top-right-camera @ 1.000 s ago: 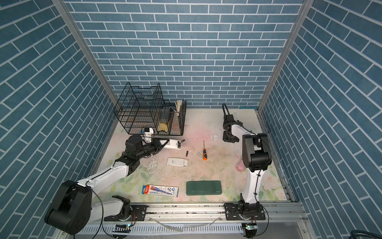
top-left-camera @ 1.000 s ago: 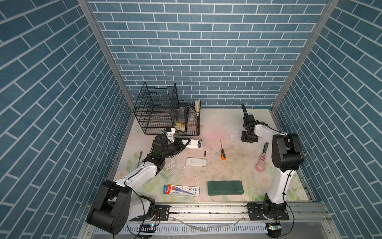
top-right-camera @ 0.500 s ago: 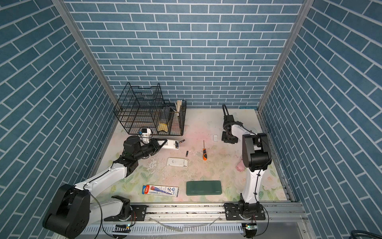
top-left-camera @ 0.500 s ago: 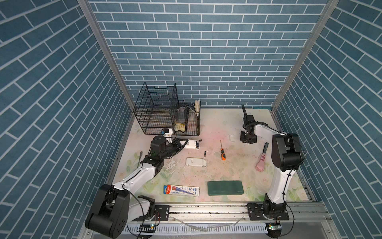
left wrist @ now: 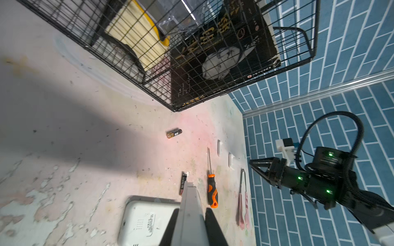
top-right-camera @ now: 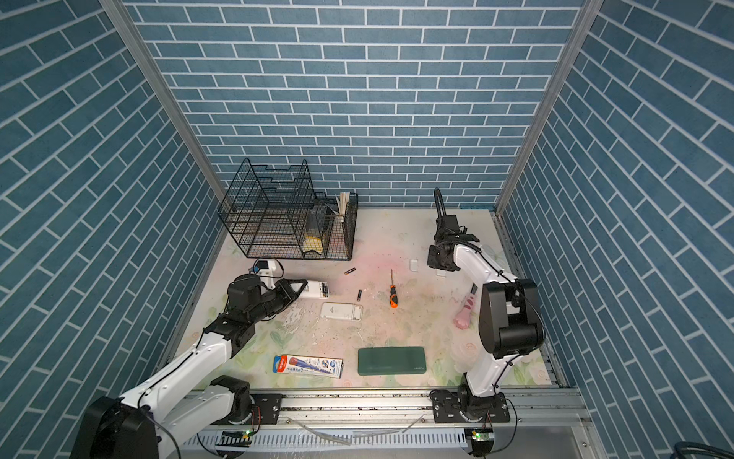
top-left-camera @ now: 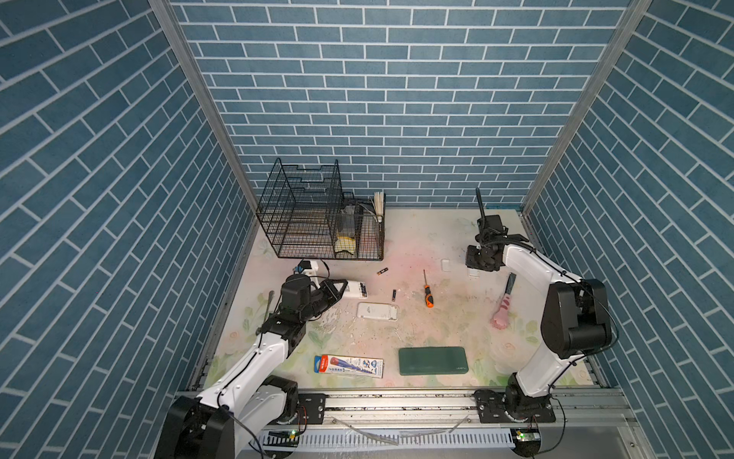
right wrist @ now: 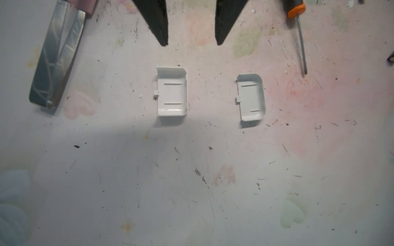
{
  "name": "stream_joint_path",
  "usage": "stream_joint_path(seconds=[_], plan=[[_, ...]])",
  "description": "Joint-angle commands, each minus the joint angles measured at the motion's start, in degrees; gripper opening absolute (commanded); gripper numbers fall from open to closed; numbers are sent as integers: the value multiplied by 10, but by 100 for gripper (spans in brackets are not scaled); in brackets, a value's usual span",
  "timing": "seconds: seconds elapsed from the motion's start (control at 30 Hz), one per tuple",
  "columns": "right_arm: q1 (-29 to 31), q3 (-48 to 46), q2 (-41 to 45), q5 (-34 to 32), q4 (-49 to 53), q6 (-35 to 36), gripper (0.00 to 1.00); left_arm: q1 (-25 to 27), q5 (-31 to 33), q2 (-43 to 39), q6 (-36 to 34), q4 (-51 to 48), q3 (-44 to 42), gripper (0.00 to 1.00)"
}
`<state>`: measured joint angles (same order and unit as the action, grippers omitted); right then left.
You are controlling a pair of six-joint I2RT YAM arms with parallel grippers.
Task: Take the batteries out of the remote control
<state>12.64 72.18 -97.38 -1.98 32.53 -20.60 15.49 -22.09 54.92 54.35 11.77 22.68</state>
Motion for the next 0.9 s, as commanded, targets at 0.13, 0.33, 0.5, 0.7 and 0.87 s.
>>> stream_joint_path(seconds=[0.13,0.33,0.5,0.7,0.87], plan=[[18,-42,50,21,-2,3,38,-5,87,-60,22,-25,-70,0],[28,-47,58,37,-8,1,38,-5,149,-121,60,-28,-127,0],[36,-39,52,43,-10,0,38,-7,181,-163,74,-62,-145,0],[45,-28,46,44,-11,0,38,-7,197,-173,105,-56,-174,0],[48,-30,43,43,-16,-1,38,-7,207,-170,111,-51,-180,6]])
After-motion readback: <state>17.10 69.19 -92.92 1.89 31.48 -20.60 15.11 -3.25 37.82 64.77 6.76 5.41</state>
